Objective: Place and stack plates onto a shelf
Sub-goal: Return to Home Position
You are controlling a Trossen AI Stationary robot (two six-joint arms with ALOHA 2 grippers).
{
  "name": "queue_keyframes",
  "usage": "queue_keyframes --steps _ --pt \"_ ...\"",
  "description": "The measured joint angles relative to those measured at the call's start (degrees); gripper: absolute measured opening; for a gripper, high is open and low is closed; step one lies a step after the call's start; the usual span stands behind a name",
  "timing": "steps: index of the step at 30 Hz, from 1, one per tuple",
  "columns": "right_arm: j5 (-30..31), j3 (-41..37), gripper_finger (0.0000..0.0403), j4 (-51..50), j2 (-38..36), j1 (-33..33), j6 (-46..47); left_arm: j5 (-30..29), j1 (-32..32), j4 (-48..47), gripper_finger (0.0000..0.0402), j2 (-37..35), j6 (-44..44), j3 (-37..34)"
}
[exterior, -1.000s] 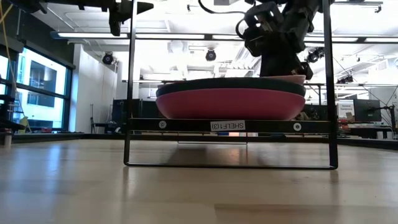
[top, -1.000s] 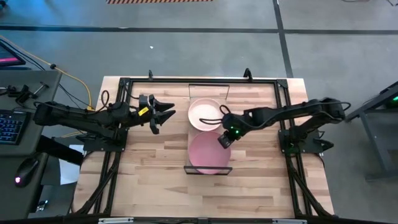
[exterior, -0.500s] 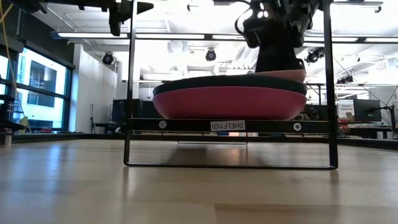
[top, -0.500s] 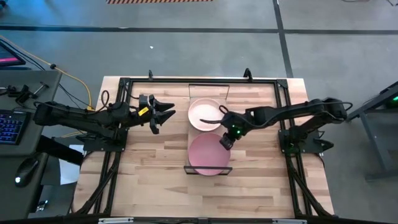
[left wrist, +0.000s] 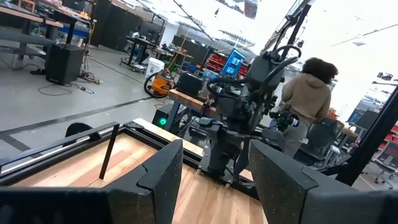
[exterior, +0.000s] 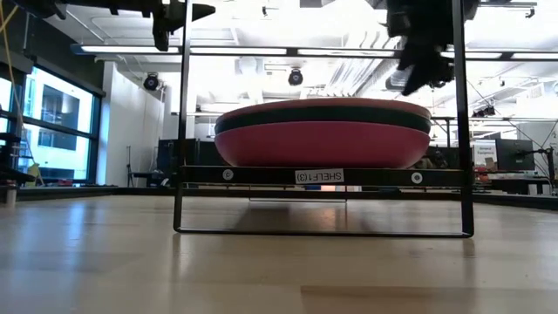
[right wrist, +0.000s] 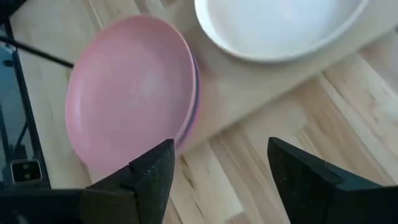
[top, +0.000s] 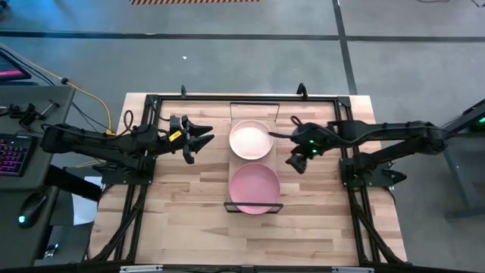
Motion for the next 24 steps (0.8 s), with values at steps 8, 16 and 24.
queue_keyframes --steps 8,16,24 --pt "-1.29 -17.41 0.0238 20.82 -15.79 -0.01 5.34 0.01 0.02 0.3 0.0175 0.0 0.01 -0.02" --pt "1.83 -22.92 0.0238 49.58 -20.35 -0.01 0.94 0.28 -0.01 0.09 0.0174 0.0 0.04 -0.02" --pt "1.83 -22.01 0.0238 49.52 -20.25 -0.01 -2.19 0.28 -0.01 0.03 0.0153 0.0 0.04 -0.02"
